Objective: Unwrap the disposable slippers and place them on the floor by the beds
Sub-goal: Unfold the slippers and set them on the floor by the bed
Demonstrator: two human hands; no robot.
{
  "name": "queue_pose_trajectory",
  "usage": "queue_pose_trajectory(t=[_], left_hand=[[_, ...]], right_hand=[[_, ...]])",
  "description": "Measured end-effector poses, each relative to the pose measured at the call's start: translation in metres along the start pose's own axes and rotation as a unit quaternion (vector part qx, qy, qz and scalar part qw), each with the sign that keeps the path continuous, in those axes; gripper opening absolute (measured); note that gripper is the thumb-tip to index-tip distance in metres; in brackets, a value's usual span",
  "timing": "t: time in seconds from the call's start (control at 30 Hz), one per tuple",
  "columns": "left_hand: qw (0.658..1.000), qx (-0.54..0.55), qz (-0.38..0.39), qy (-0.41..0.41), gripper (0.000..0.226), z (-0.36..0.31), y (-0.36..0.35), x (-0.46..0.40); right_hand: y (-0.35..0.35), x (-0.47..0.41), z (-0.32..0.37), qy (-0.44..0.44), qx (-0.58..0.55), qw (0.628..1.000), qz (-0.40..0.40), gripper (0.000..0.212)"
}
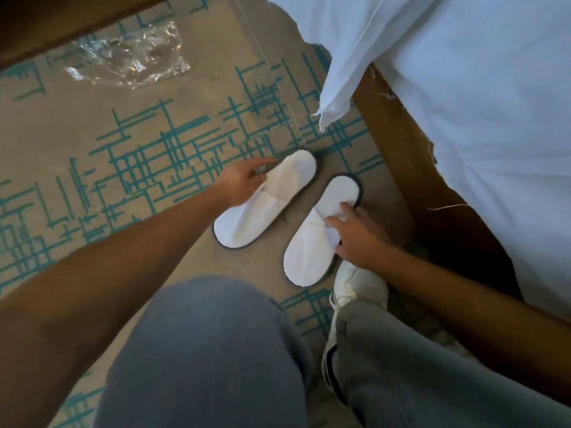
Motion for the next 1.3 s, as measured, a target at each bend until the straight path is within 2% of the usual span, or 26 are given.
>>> queue_pose_trajectory(t=[0.1, 0.2, 0.3, 0.4, 0.5, 0.57, 0.63, 0.73, 0.8, 0.87, 0.97, 1.0, 1.07, 1.17, 1.23, 1.3], left_hand=[[1.0, -0.013, -0.007, -0.024, 0.045, -0.024, -0.014, -0.007], [0.999, -0.026, 0.028, 0.006, 0.056, -0.026, -0.039, -0.01], [0.997, -0.076, -0.002, -0.002, 0.07, -0.015, -0.047, 0.0], [0.988, -0.144, -0.057, -0.01, 0.075, 0.004, -0.048, 0.012], [0.981, -0.18, -0.074, -0.012, 0.076, 0.019, -0.047, 0.018], [0.98, -0.186, -0.072, -0.019, 0.071, 0.024, -0.048, 0.017], [0.978, -0.192, -0.072, -0.025, 0.065, 0.024, -0.048, 0.014], [0.979, -0.191, -0.064, -0.022, 0.063, 0.022, -0.049, 0.012], [0.978, -0.194, -0.071, -0.017, 0.063, 0.02, -0.049, 0.014], [0.977, -0.199, -0.076, -0.014, 0.063, 0.02, -0.052, 0.014], [0.969, -0.23, -0.091, -0.026, 0.063, 0.021, -0.055, 0.012], [0.966, -0.241, -0.089, -0.024, 0.063, 0.022, -0.056, 0.011], [0.964, -0.25, -0.09, -0.015, 0.061, 0.022, -0.056, 0.011], [0.97, -0.228, -0.083, 0.0, 0.063, 0.008, -0.055, 0.011], [0.97, -0.227, -0.08, -0.025, 0.064, -0.006, -0.061, 0.015], [0.97, -0.222, -0.09, -0.05, 0.061, -0.015, -0.067, 0.018]], right_hand=[[-0.01, 0.005, 0.01, -0.006, -0.039, 0.998, 0.046, 0.072], [-0.007, 0.007, 0.008, -0.017, -0.093, 0.995, 0.011, 0.067], [0.008, 0.007, -0.003, -0.024, -0.154, 0.988, -0.019, 0.061], [0.02, 0.007, -0.012, -0.008, -0.154, 0.986, 0.057, 0.067], [0.038, 0.012, -0.01, 0.029, -0.059, 0.988, 0.142, 0.076], [0.064, 0.018, -0.005, 0.049, 0.013, 0.99, 0.13, 0.075], [0.085, 0.025, -0.002, 0.046, 0.027, 0.992, 0.113, 0.075], [0.092, 0.032, -0.001, 0.007, -0.034, 0.995, 0.092, 0.081], [0.08, 0.031, -0.001, -0.051, -0.107, 0.991, 0.067, 0.083], [0.05, 0.03, -0.005, -0.132, -0.226, 0.964, 0.048, 0.081], [-0.007, 0.028, 0.002, -0.241, -0.407, 0.881, 0.0, 0.072], [-0.019, 0.029, 0.005, -0.269, -0.413, 0.869, -0.033, 0.068], [-0.036, 0.035, 0.005, -0.317, -0.341, 0.881, -0.088, 0.065], [-0.055, 0.05, 0.003, -0.371, -0.315, 0.87, -0.081, 0.058], [-0.077, 0.058, 0.002, -0.39, -0.389, 0.833, -0.046, 0.057], [-0.092, 0.063, 0.002, -0.396, -0.473, 0.784, -0.071, 0.065]])
Point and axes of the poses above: each hand's wrist, its own x-axis away from the middle knuckle, its own y-axis out of the back of the hand, z = x × y, the point moved 7 cm from there along -x, towards the middle knuckle, and after that the axes turned 14 degrees about y, right-handed, at the moved point
